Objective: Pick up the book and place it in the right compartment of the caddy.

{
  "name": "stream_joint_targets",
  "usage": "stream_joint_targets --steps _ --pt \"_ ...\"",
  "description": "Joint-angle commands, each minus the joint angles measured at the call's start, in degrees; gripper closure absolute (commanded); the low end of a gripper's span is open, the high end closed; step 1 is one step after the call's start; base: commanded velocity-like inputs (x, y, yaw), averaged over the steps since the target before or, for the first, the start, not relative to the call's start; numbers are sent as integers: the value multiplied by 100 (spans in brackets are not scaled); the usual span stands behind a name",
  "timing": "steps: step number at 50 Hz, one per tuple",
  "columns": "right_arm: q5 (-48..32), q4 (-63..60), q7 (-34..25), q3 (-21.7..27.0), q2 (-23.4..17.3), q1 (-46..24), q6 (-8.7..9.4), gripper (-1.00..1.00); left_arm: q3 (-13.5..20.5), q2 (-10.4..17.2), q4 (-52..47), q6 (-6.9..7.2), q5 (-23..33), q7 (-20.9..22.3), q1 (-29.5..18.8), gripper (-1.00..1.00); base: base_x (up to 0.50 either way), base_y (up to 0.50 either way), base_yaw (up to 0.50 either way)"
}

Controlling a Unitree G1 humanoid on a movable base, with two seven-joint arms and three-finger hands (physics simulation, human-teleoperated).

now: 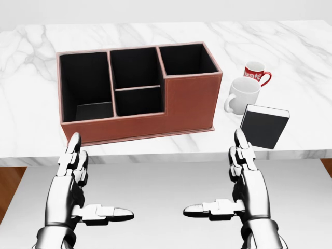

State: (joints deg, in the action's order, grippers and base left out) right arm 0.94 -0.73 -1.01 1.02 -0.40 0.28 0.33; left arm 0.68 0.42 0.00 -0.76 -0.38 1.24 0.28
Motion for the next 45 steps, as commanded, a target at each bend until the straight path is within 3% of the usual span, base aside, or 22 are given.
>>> stream_joint_targets --steps 1,14,15,17,18,19,21,23,24,25,26,29,30,31,37,45 --pt "152 -194 -166 154 -65 91 50 -100 92 63 -41 -190 -19 225 96 -100 0 0 0" --pt "53 -166 -171 145 -70 122 -49 -100 107 56 -52 -260 55 151 103 -100 0 0 0" --pt "50 -192 -164 145 -68 121 -24 -100 125 54 -61 -136 293 -118 61 -100 0 0 0" --pt "51 -188 -162 153 -70 123 -27 -100 181 53 -105 -228 214 -139 35 -100 0 0 0" --pt "58 -160 -167 159 -71 118 -45 -100 221 62 -139 -351 151 -136 58 -100 0 0 0" --pt "58 -158 -168 160 -72 117 -47 -100 221 64 -140 -359 146 -138 59 -100 0 0 0" --pt "65 -288 -176 164 -78 143 27 -100 273 74 -312 -151 -100 4 81 -100 0 0 0" --pt "71 -497 -163 195 -88 188 124 -100 281 98 -447 -245 -39 -22 118 -100 0 0 0" --pt "108 -697 -175 235 -100 236 196 -100 299 109 -689 -214 -63 3 178 -100 0 0 0" --pt "76 -1121 -156 285 -142 323 435 -100 371 121 -1057 -136 -139 12 232 -100 0 0 0" --pt "36 -1336 -168 316 -154 383 467 -100 435 120 -1348 -93 -212 17 278 -100 0 0 0" --pt "94 -2416 -249 444 -158 541 467 -100 753 132 -2038 329 -586 -54 232 -100 0 0 0" --pt "8 -2789 -240 482 -169 591 467 -100 842 177 -2232 540 -675 -70 195 -100 0 0 0" --pt "160 -3132 -321 571 -133 632 467 -100 946 206 -2400 576 -832 -34 160 -100 0 0 0" --pt "385 -4906 -563 1216 -104 757 467 -100 1943 570 -2968 576 -1654 -632 -295 -100 0 0 0" --pt "766 -5745 -752 1967 -17 694 467 -100 2143 717 -3166 576 -1972 -805 -336 -100 0 0 0"
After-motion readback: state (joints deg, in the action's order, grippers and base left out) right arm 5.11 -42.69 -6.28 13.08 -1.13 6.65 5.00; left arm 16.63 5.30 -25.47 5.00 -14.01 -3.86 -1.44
